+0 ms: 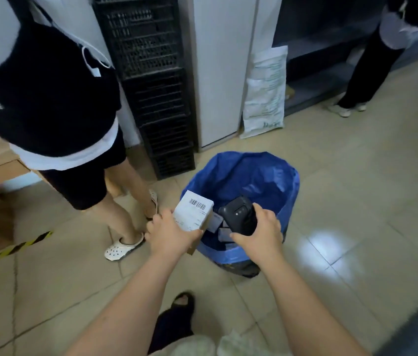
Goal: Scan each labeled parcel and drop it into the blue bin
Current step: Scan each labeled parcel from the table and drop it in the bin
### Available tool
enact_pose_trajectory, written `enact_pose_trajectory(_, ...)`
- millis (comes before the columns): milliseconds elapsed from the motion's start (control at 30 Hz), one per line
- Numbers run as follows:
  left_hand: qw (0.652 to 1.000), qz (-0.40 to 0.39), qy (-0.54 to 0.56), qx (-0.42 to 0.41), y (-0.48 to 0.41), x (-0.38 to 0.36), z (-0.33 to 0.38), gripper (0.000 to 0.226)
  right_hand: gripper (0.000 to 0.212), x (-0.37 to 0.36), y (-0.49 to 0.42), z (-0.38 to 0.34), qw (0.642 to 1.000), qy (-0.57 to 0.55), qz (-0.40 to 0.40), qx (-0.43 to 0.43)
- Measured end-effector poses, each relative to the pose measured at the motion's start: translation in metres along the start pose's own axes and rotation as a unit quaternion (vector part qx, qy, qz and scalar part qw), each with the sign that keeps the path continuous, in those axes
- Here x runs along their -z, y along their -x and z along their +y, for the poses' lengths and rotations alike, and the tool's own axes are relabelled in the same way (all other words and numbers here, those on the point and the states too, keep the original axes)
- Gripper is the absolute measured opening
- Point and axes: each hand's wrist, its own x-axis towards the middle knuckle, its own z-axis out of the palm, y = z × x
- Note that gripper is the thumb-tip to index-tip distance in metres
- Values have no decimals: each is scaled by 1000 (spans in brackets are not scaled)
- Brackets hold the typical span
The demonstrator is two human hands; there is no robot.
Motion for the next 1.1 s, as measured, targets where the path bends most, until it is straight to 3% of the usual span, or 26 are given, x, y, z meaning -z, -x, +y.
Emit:
enact_pose_trajectory(200, 998, -56, -40, 3, -108, -43, 16, 100, 92, -37, -84, 8, 996, -33, 5, -89)
enact_pose_trajectory(400, 988, -143, -53, -39, -227, -92, 41, 86, 92, -75, -177, 9, 983, -47, -1, -177)
enact_pose_trajectory(567, 973, -219, -38, -69, -280, -154, 55, 87, 92, -114, -234, 33, 964, -63, 0, -259)
enact_pose_trajectory(767, 961, -271, -49, -6, -304, -249, 42, 88, 90, -172, -282, 102, 929, -85, -4, -360)
enact_pose_trajectory(933, 959, -269, -79, 32, -333, -357, 1, 90, 87, -265, -325, 187, 916, -110, -13, -385)
enact_pose_trajectory(1100, 945, -290, -150, 2, -360, -466, -66, 88, 81, -364, -364, 289, 900, -119, -14, -419)
